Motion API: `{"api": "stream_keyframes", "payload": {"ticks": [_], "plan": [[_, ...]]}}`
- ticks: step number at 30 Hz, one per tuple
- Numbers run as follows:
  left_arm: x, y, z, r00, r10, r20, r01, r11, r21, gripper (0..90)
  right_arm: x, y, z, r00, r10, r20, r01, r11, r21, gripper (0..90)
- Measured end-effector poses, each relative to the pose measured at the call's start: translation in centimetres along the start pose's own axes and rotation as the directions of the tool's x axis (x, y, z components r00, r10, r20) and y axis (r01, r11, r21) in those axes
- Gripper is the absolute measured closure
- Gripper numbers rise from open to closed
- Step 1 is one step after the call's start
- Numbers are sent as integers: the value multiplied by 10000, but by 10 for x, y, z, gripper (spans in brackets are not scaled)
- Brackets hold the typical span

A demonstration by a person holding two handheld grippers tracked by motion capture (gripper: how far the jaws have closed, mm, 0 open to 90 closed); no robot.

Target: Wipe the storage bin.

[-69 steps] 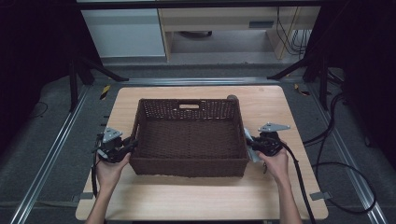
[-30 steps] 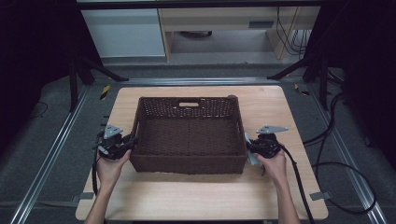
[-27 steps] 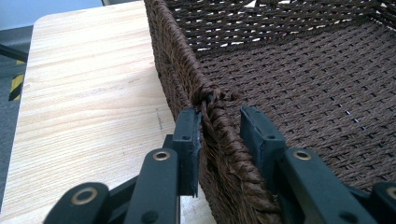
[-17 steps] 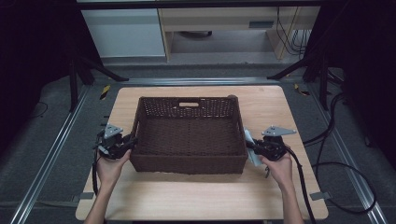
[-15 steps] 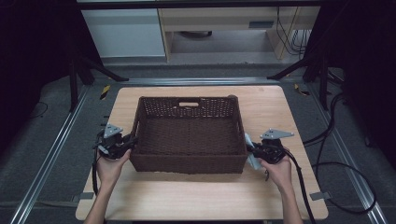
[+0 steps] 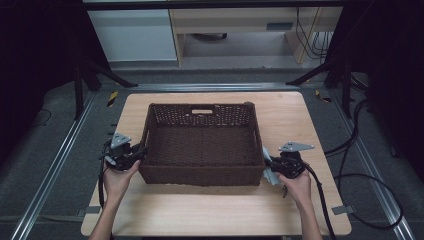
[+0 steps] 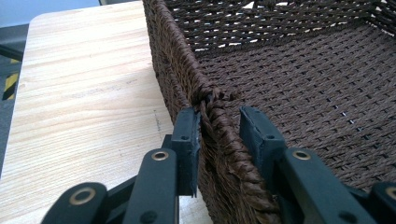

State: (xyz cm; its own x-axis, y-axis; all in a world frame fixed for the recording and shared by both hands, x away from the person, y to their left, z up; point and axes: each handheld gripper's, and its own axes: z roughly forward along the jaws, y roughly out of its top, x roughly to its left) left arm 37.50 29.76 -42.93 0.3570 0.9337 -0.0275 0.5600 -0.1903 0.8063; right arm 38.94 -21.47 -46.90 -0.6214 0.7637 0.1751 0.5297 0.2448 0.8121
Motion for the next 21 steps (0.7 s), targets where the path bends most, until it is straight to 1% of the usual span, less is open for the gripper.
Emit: {"api": "stream_keyframes", "payload": {"ticks": [1,2,4,7,10,14,17,19,20,21], "plan": [[0,0,0,10000,-10,10,10,10000,13,672,4,6,-7,9998,-145,-110,140,9989,-451,799],[1,0,0,10000,-27,22,27,10000,12,671,7,9,-10,9994,-336,-73,332,9980,-534,799],[0,0,0,10000,-33,16,33,10000,1,668,11,11,-14,9980,-634,88,638,9966,-513,799],[0,0,0,10000,-34,14,34,10000,-3,667,9,10,-16,9982,-583,107,588,9971,-478,799],[1,0,0,10000,-67,35,67,10000,10,665,7,6,-12,9983,-554,157,556,9983,-156,799],[0,0,0,10000,-45,0,45,10000,26,663,4,-5,0,9990,-398,212,387,9979,519,798],[0,0,0,10000,-52,-9,52,10000,25,660,1,-16,10,9995,-188,245,161,9942,1064,799],[1,0,0,10000,-58,-2,58,10000,36,657,1,-23,15,9994,-151,304,104,9889,1483,798],[1,0,0,10000,-50,-8,50,10000,37,657,0,-26,16,9993,-136,343,81,9874,1578,798],[0,0,0,10000,-39,-12,39,10000,38,657,0,-27,16,9995,30,315,-76,9891,1470,798]]}}
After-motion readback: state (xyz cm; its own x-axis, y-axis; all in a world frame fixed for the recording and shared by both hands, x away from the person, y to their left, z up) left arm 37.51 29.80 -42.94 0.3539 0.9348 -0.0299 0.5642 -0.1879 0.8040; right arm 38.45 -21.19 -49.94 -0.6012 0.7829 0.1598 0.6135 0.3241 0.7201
